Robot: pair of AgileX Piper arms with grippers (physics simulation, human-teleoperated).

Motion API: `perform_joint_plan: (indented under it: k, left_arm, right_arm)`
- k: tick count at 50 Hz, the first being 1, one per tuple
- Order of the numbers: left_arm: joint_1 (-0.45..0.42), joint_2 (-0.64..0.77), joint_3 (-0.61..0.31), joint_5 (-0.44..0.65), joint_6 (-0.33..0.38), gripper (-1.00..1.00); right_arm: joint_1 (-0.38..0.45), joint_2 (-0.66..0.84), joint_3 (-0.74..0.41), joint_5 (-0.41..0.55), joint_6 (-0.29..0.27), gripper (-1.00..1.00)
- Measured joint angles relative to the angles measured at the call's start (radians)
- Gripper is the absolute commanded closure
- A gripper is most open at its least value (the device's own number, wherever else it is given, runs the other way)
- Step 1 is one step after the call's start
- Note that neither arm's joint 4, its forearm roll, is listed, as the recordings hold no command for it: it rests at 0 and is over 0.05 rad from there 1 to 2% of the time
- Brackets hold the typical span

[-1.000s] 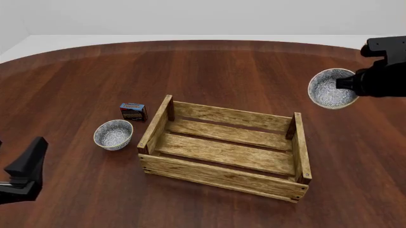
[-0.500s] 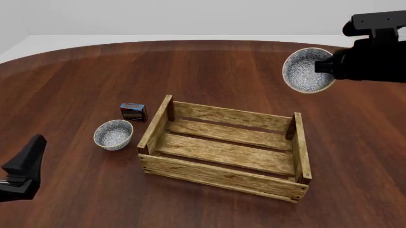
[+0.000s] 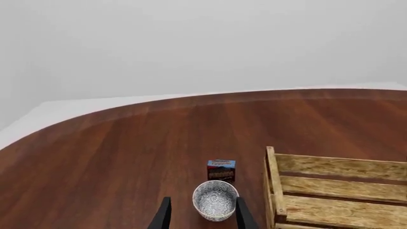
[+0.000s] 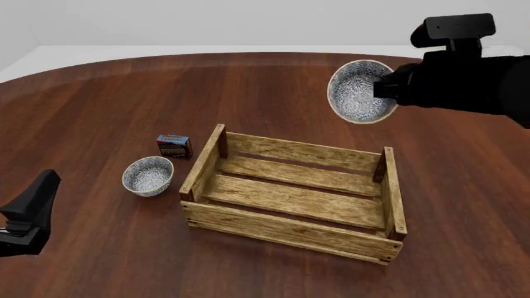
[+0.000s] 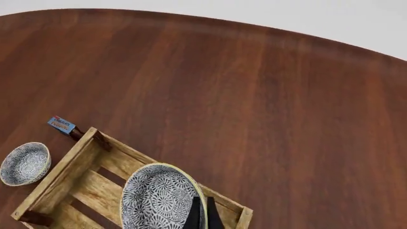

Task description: Stack the right bowl on the left bowl and place them in the tray.

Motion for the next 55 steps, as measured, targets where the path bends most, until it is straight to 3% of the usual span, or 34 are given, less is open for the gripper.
perform_joint_plan:
  k: [13,55]
  left_arm:
    - [-0.062,0.101,-0.071,-0.016,0.011,-1.00]
    - [-0.441,0.569,-0.431,-0.096,0.058,-1.00]
  right_arm:
    - [0.050,-0.003,0.022,-0.026,-0.003,1.00]
    - [0.086,0.053,0.020,-0.064,-0.070,1.00]
